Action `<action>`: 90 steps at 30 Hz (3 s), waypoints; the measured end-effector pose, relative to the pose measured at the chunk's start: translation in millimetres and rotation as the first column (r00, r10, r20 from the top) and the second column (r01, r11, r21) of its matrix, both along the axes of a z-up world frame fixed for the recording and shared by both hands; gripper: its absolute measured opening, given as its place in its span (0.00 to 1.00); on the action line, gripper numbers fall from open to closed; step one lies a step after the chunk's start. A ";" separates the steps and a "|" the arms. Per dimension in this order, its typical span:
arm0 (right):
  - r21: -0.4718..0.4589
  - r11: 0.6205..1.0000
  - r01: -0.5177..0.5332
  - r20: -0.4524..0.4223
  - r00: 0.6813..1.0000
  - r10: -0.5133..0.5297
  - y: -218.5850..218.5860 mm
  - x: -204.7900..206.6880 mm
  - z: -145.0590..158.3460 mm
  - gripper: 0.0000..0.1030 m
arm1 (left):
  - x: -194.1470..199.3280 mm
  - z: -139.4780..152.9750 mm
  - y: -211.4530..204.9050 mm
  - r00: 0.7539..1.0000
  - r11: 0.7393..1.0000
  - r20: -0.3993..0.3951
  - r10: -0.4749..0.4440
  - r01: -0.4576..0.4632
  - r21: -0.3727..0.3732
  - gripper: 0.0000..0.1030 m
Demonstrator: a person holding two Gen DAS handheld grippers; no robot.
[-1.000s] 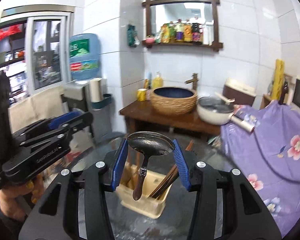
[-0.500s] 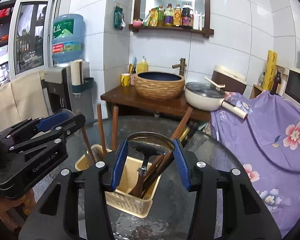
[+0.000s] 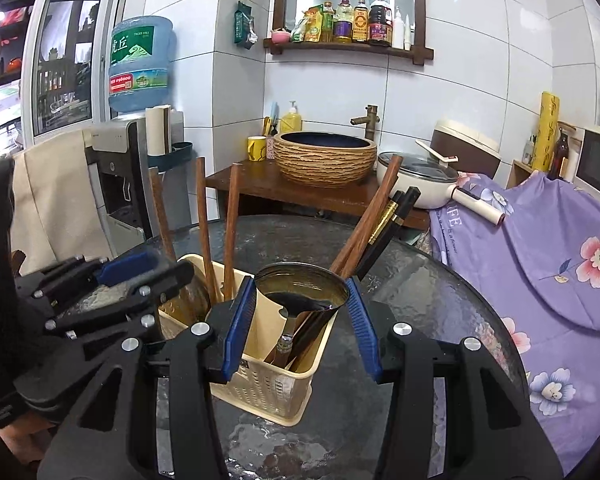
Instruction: Organize utensils
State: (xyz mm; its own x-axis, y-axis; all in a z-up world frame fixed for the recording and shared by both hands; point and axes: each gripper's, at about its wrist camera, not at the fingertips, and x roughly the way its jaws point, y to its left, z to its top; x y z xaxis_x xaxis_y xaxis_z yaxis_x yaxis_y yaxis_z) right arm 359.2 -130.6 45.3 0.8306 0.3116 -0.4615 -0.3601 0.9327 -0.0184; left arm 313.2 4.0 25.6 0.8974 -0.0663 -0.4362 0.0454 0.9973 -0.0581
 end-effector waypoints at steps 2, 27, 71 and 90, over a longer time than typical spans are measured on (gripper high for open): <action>-0.003 1.000 -0.002 -0.002 1.000 0.002 0.3 -0.4 -0.4 0.46 | -1.5 -4.1 -2.1 1.000 1.000 0.004 -0.006 0.005 0.024 0.34; 0.150 0.989 -0.009 0.154 0.988 -0.014 -44.4 -70.8 31.5 0.78 | -78.7 10.5 18.0 0.987 0.999 0.163 0.015 -0.009 -0.039 0.94; 0.179 0.984 -0.007 0.337 0.940 -0.054 -94.1 -337.8 -69.1 0.94 | -313.1 -41.7 -7.4 0.956 0.997 0.283 0.076 -0.080 0.005 0.94; 0.164 0.986 -0.015 0.332 0.943 -0.041 -89.3 -336.4 -68.5 0.94 | -313.4 -40.8 -8.5 0.959 0.997 0.274 0.072 -0.075 0.003 0.94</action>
